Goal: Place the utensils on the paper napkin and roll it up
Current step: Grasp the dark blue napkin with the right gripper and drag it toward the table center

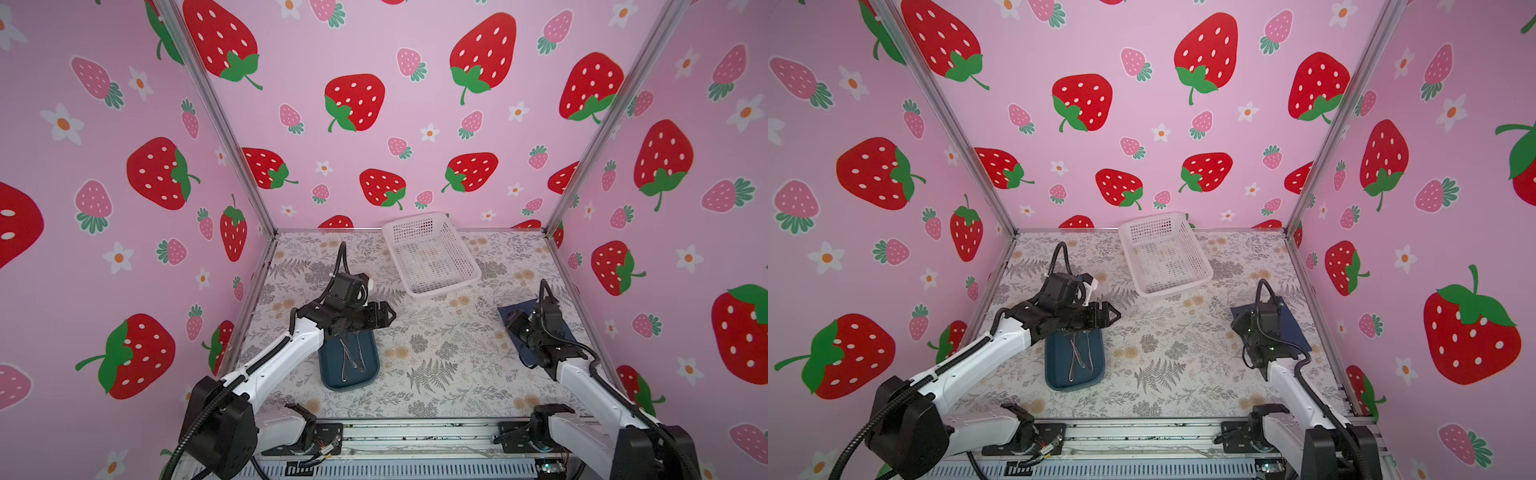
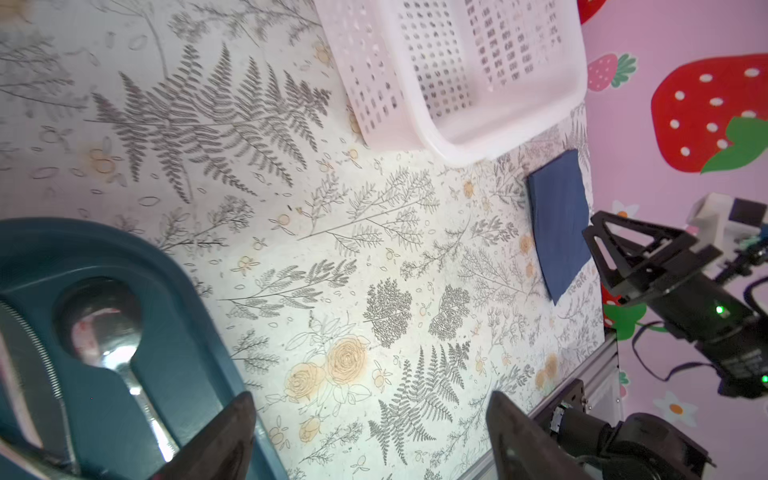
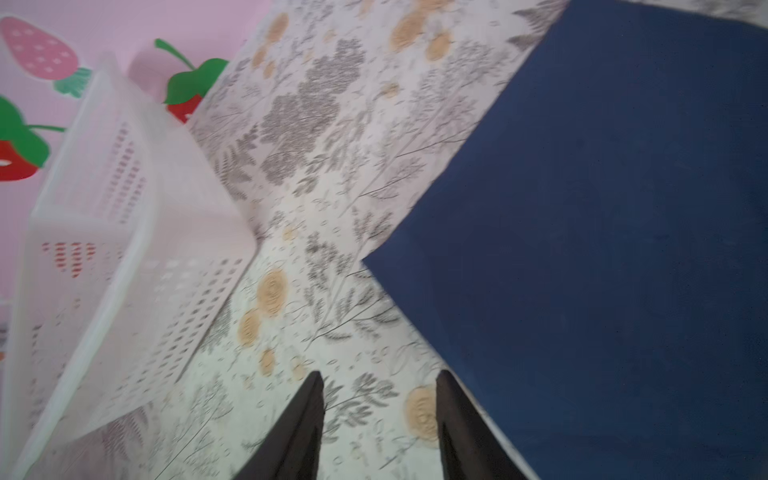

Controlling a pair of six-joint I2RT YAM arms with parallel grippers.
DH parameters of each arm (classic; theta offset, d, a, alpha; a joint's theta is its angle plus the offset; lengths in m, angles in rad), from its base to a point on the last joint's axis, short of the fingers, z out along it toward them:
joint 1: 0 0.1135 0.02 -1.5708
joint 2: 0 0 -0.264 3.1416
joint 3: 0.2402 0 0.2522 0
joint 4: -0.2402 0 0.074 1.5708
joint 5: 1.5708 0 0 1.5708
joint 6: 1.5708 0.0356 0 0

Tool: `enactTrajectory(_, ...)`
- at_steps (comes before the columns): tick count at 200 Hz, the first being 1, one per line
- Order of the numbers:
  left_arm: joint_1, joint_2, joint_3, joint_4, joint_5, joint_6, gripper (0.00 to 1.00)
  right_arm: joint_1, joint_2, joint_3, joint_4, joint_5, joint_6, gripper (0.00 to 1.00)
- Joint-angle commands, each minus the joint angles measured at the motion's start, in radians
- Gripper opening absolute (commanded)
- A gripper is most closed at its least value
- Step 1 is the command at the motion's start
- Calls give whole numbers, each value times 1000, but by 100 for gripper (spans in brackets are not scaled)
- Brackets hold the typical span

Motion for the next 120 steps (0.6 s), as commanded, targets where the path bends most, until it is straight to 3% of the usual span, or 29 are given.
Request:
enactTrajectory(1,-48,36,73,32,-26,-10,87,-120,140,63,-42,-163,-146,49)
enactTrajectory(44,-89,54,109,31,-67,-19,88,-133,385,217,-113,-99,-236,49)
enactTrajectory(78,-91,34,110,19,-119,-10,88,-105,423,215,-116,-120,-250,50)
enactTrajectory(120,-91,-15,101,38,-233,-14,88,3,416,139,-113,-183,-236,50)
